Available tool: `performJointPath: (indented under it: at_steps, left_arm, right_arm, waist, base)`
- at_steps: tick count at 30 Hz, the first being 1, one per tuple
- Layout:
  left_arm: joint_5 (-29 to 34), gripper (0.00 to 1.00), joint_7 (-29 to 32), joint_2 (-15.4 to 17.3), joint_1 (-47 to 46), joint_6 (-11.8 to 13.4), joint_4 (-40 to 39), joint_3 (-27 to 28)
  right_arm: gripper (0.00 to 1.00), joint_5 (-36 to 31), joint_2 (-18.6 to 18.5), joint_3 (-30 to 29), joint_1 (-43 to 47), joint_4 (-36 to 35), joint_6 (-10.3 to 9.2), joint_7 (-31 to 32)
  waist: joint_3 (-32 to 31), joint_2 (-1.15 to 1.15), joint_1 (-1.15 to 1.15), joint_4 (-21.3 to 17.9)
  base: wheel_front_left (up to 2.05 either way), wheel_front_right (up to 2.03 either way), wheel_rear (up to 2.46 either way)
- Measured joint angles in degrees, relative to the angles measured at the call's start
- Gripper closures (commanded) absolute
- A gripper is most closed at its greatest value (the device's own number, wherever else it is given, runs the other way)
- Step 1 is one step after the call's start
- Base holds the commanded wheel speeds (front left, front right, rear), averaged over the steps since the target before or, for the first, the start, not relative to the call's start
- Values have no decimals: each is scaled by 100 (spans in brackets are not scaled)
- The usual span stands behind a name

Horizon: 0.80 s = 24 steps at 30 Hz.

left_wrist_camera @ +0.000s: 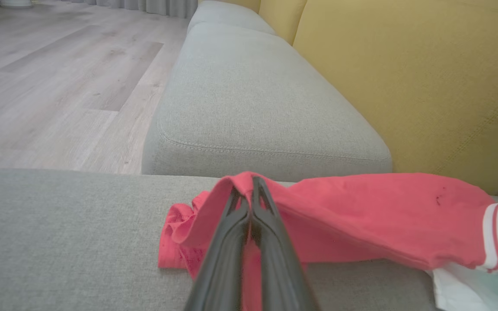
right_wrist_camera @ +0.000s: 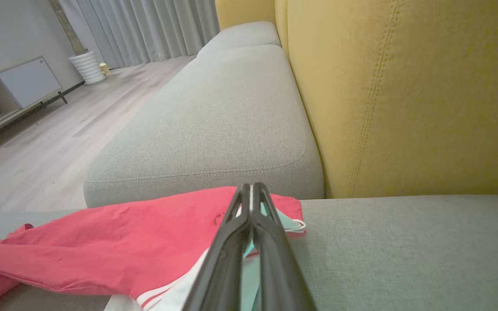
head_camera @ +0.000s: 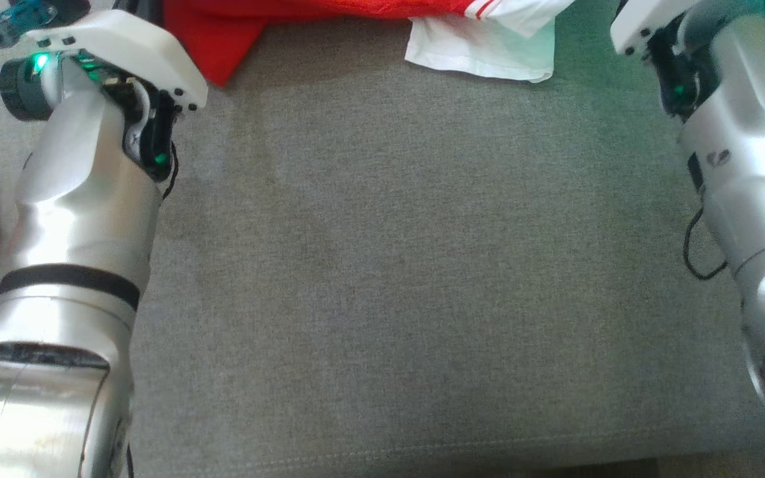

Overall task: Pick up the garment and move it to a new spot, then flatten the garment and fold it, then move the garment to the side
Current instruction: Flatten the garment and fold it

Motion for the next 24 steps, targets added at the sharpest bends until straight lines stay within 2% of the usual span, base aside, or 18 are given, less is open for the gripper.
performJointPath:
  at_steps: [6,13,18,19,24]
  left_arm:
    - [-145,100,0,-12,420,-99,-87,216]
    - [-137,100,0,1,2086,-171,-1278,494]
    - [-97,100,2,9,3470,-219,-2396,700]
    - [-48,100,2,25,3998,-216,-2865,789]
    - [7,100,5,52,5286,-57,-4045,822]
  right_arm:
    - [100,644,-13,256,643,-226,0,-254]
    - [100,1490,-385,410,2514,-1094,0,-601]
    - [100,1872,-565,375,4009,-2000,0,-584]
    - [100,1875,-650,310,4613,-2465,0,-501]
    - [100,1671,-727,-354,6024,-3909,0,-8]
  waist:
    - [-62,0,1,-8]
    - [-427,0,0,17]
    - [-792,0,0,44]
    - [-943,0,0,44]
    - [-1305,0,-1,38]
  base:
    - [0,0,0]
    - [0,0,0]
    - [0,0,0]
    - [0,0,0]
    - [0,0,0]
